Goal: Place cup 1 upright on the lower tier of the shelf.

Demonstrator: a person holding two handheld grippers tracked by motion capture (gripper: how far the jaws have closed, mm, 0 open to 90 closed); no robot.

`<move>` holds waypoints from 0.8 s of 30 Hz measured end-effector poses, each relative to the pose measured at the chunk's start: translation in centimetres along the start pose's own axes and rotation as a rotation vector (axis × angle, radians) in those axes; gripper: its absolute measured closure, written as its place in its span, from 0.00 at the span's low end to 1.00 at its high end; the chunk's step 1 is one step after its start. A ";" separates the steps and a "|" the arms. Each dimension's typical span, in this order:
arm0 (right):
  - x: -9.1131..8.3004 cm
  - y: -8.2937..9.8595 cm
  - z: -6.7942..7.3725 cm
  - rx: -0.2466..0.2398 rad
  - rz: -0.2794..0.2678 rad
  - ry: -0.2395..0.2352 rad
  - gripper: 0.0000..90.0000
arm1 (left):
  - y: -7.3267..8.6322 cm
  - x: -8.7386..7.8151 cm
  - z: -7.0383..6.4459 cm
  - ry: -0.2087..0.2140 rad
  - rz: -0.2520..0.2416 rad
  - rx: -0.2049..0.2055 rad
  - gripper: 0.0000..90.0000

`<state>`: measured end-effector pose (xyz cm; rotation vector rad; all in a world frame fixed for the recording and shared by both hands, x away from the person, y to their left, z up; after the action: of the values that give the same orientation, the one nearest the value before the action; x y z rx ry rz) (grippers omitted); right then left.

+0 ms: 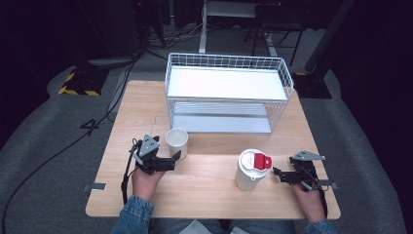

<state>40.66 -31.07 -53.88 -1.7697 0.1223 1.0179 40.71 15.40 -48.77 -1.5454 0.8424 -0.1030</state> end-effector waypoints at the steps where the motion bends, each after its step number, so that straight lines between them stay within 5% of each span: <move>1: 0.0 0.0 0.0 0.000 0.000 0.000 0.14 | -0.1 0.2 -0.1 0.004 -0.001 0.006 0.00; 13: 0.0 0.0 0.0 -0.001 0.000 0.000 0.14 | 0.3 2.2 0.1 0.038 0.008 -0.019 0.00; 24: 0.0 0.0 0.0 0.000 0.000 0.000 0.14 | 1.1 3.6 0.3 0.017 0.067 -0.025 0.04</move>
<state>40.66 -31.07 -53.88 -1.7704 0.1226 1.0177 43.00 13.69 -51.32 -1.5400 0.9111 -0.0575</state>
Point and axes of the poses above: each handheld gripper's, and its own axes: x roughly forward along the jaws, y roughly out of its underside, z roughly to its left, the point moved 5 cm from there along x, roughly forward along the jaws, and after that the axes turned 7 degrees about -x, right-handed, at the moved point
